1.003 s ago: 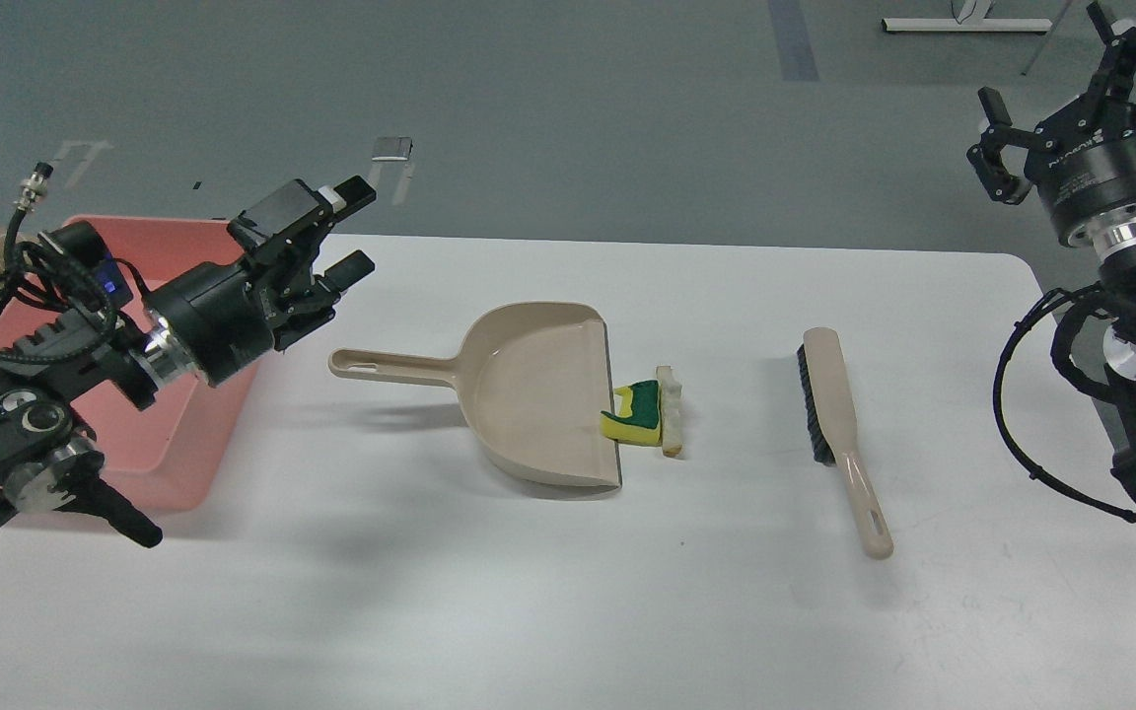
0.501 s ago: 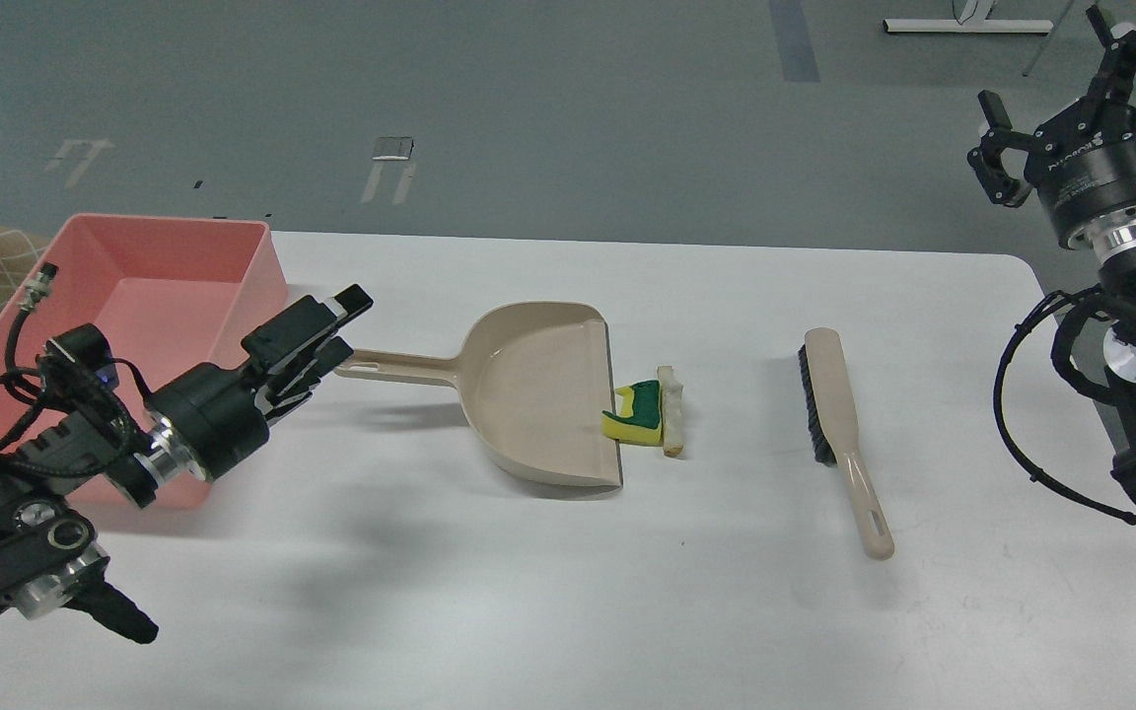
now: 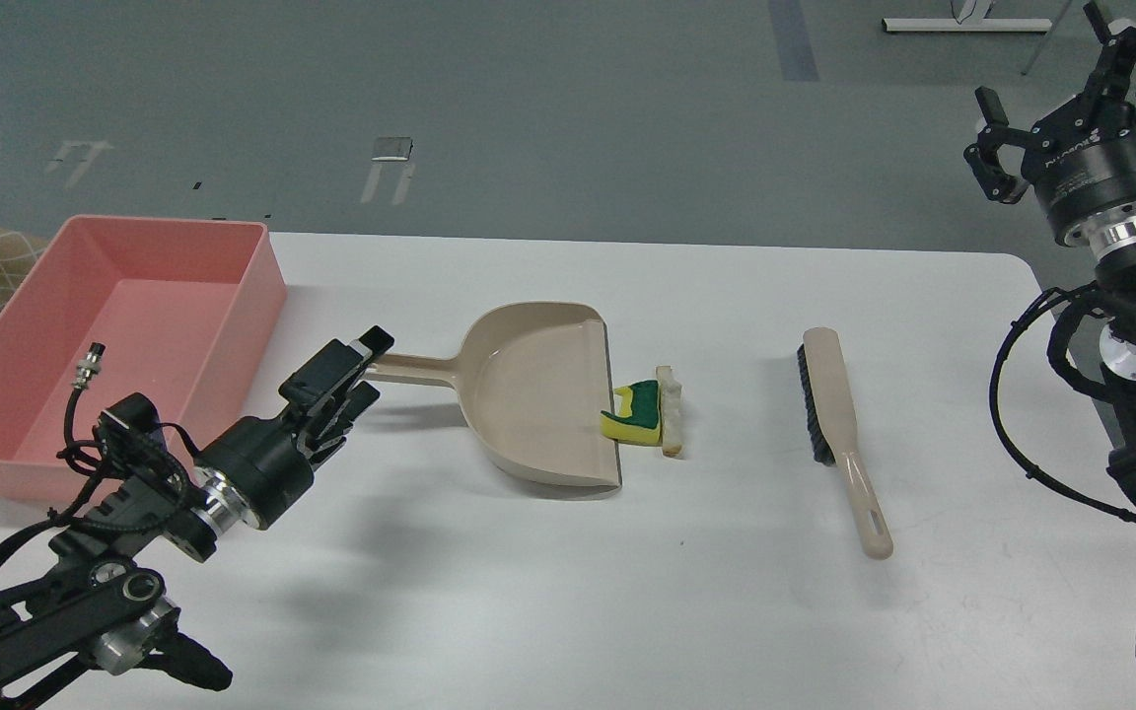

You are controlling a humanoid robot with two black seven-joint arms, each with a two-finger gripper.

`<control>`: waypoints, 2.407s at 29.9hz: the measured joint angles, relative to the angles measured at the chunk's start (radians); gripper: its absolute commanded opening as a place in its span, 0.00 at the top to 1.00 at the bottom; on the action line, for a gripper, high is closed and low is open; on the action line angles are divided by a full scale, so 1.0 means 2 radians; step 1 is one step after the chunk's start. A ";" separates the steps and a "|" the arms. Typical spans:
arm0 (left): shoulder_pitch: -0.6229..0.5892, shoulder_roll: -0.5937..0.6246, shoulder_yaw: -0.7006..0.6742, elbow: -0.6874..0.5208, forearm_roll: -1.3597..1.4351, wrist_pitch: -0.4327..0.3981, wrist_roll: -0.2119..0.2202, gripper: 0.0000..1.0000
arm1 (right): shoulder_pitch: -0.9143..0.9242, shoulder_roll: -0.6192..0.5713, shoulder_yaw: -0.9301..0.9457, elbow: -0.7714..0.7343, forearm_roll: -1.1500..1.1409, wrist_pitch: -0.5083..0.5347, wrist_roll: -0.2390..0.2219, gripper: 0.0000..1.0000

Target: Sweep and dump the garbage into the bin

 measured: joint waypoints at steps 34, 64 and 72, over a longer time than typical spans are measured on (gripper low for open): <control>0.010 -0.112 -0.025 0.100 -0.007 0.036 -0.005 0.01 | 0.001 0.000 0.000 0.001 0.000 0.000 0.000 0.00; -0.032 -0.170 -0.026 0.191 -0.013 0.055 -0.018 0.06 | 0.002 0.002 0.001 0.002 0.000 -0.001 0.000 0.00; -0.044 -0.180 -0.026 0.196 -0.014 0.058 -0.018 0.11 | 0.005 -0.001 0.000 0.003 0.000 -0.001 0.000 0.00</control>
